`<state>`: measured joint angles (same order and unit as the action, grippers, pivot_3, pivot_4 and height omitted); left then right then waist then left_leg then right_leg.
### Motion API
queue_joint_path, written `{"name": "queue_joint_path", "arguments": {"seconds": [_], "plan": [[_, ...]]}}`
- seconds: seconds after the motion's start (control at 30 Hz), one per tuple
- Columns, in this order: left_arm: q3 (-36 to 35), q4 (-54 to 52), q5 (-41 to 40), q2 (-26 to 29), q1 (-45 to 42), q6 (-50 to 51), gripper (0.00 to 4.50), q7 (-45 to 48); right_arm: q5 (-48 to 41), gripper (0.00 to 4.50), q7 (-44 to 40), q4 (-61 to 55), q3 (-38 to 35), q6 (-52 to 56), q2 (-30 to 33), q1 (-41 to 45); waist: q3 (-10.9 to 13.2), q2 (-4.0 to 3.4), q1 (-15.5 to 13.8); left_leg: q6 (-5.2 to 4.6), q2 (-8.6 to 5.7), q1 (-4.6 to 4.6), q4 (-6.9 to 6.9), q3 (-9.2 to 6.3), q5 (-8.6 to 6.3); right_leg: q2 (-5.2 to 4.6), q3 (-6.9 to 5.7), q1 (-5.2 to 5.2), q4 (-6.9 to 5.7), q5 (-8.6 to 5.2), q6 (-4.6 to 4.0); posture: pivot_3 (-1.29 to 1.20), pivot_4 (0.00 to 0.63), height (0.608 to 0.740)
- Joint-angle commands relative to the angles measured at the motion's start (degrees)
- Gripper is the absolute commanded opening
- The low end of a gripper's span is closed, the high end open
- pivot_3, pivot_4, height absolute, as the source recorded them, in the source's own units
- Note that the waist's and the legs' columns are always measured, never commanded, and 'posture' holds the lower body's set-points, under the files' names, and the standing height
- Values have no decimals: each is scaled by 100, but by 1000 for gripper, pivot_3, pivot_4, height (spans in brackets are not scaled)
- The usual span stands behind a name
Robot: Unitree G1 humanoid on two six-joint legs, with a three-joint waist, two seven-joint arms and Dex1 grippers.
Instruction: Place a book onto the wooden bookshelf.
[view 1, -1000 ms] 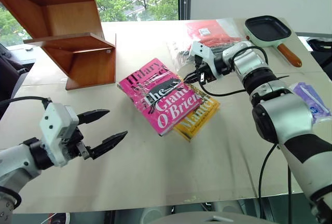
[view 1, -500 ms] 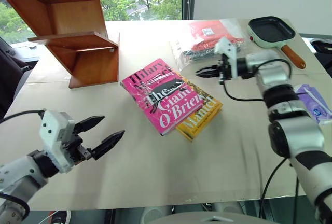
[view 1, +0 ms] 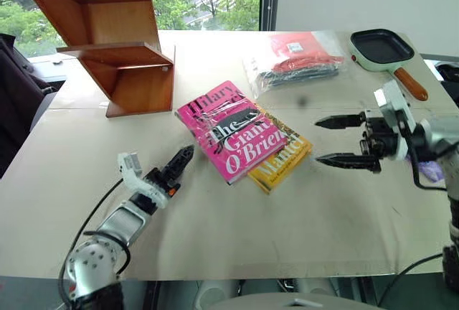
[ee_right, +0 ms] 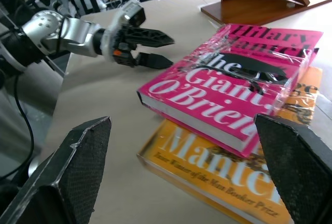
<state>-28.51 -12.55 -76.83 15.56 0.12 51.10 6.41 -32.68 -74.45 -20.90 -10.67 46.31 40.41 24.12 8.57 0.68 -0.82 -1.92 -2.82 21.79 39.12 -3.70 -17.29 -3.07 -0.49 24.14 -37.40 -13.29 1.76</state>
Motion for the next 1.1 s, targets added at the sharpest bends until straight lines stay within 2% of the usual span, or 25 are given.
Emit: {"name": "queue_joint_path", "arguments": {"seconds": [0.03, 0.23, 0.37, 0.6, 0.63, 0.73, 0.8, 0.83, 0.97, 1.0, 1.1], "plan": [[310, 745, -518, -63, -497, 438, 4500, 49, -694, 4452, 461, -1229, -743, 20, -69, -994, -7, 3, -51, 0, -1, -2, 4, -4, 0, -1, -4, -6, -1, 0, 0, 0, 150, 720], [546, 1864, -475, 14, -1216, 836, 4500, 510, -875, 4452, 1367, -1914, -1485, -373, -323, -2295, -22, -1, -150, -2, -14, -9, 21, -19, 0, -5, -9, -31, 0, 0, 3, 0, 150, 720], [631, 2672, -285, 29, -1760, 963, 4500, 984, -1032, 4452, 1526, -1998, -1698, -716, -378, -2841, -32, 0, -151, -3, -17, -30, 20, -18, 0, -4, -9, -48, -4, -1, 3, 0, 150, 720], [779, 4056, 338, 156, -2593, 1307, 4500, 1894, -2016, 4452, 1569, -2084, -1866, -863, -323, -3131, -36, -7, -144, -3, -16, -52, 18, -15, 1, -2, -8, -68, -12, -3, 3, 0, 150, 720], [793, 4176, 416, 182, -2673, 1373, 4084, 2023, -2021, 4500, 1536, -2058, -1869, -986, -333, -3153, -36, -7, -143, -3, -17, -60, 17, -16, 0, -2, -8, -75, -11, -3, 3, 0, 150, 720], [849, 4428, 597, 266, -2892, 1566, 3641, 2357, -1855, 4500, 1339, -1938, -1871, -1342, -302, -3263, -36, -8, -158, -4, -16, -64, 15, -16, 0, -3, -9, -78, -11, -4, 4, 0, 150, 720], [823, 4606, 764, 303, -3021, 1629, 2623, 2509, -1678, 4500, 1433, -1891, -1827, -1485, -247, -3349, -37, -9, -154, -4, -16, -65, 13, -18, 0, -4, -11, -79, -12, -4, 4, 0, 150, 720], [803, 4667, 846, 311, -3061, 1649, 2388, 2575, -1591, 4500, 1497, -1877, -1803, -1548, -228, -3384, -37, -9, -154, -4, -16, -66, 13, -18, 0, -5, -10, -79, -12, -4, 5, 0, 150, 720], [733, 4821, 1134, 333, -3159, 1694, 653, 2817, -1221, 4500, 1772, -1833, -1708, -1651, -112, -3565, -37, -9, -148, -3, -16, -66, 13, -18, 0, -6, -9, -79, -12, -4, 5, 0, 150, 720], [710, 4837, 1190, 331, -3173, 1708, 467, 2862, -1136, 4500, 1832, -1829, -1687, -1670, -80, -3603, -38, -11, -151, -3, -16, -66, 12, -18, 0, -6, -9, -78, -12, -4, 5, 0, 150, 720], [595, 4846, 1313, 296, -3173, 1706, 467, 2844, -1083, 4500, 2007, -1800, -1622, -1687, -81, -3602, -42, -17, -150, -2, -15, -66, 11, -18, 0, -7, -9, -78, -12, -4, 5, 0, 150, 720]]}}
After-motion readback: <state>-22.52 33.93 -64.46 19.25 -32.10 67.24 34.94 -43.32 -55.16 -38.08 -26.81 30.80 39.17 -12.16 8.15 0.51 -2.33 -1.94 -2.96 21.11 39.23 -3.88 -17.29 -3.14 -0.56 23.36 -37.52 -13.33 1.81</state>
